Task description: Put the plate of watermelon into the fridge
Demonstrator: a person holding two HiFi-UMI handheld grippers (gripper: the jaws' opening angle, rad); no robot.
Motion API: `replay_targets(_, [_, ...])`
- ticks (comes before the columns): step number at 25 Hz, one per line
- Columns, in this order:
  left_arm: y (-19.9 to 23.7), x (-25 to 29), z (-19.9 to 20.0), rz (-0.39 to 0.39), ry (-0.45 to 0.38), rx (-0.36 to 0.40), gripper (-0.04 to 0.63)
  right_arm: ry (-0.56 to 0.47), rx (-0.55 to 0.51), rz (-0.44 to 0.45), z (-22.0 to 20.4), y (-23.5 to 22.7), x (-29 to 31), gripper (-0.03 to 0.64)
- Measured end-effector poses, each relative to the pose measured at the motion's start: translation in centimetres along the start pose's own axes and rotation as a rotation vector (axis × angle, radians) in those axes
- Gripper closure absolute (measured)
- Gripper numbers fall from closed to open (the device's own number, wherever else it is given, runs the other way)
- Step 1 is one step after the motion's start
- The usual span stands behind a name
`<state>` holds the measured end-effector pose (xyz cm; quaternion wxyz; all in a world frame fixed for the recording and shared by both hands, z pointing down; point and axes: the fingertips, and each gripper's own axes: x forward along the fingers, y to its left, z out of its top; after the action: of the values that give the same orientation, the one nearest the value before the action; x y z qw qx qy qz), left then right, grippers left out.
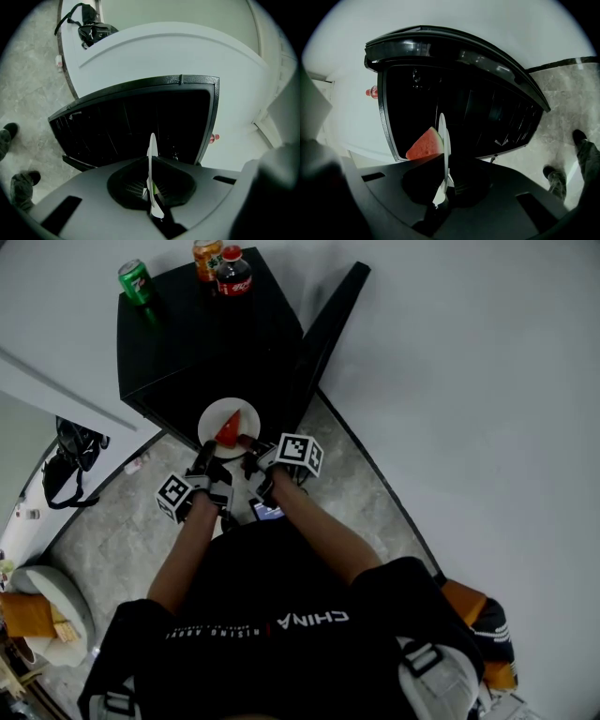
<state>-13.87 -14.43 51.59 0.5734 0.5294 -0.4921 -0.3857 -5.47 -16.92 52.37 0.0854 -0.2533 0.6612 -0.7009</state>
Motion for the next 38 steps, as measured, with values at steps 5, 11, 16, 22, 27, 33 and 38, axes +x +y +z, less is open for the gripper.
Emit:
replay_targets(5, [-0.9, 0.4, -0.2, -0.030, 0.004, 0.050, 0.572, -0.010, 0.042, 0.019, 0.4, 0.2, -0.1, 0.588])
replay_targets(11, [-1.2, 0.8, -0.5, -0.044, -0.001, 0.094, 0.571, -0.032, 0.066, 0.033, 1.3, -0.3, 0.2, 0.588])
replay_targets(16, [-0.9, 1.6, -1.5, -0.058, 0.027, 0.088, 0.571, -0.030, 0.081, 0.021, 2.1, -1.1, 0.8, 0.588])
replay_targets(22, [1.9, 2.7, -1.2, -0.035, -0.020, -0.021, 0.571, -0.020, 0.069, -0.004, 2.9, -3.1, 2.0, 0.588])
replay_targets(27, [4.5, 4.2, -0.3, -0.021, -0.059, -0.064, 0.572, -0.027, 0.047, -0.032, 3.8, -5.2, 3.8, 0.588])
replay_targets(33, [8.5, 7.0, 2.0, 0.009, -0.122, -0.077, 0.572, -0.028, -0.001, -0.085, 5.4, -8.4, 7.9, 0.588])
replay_targets(38, [11.0, 10.2, 3.6, -0.015, -0.137, -0.073, 0.572, 0.020, -0.091, -0.101, 7.4, -10.4, 10.9, 0.587])
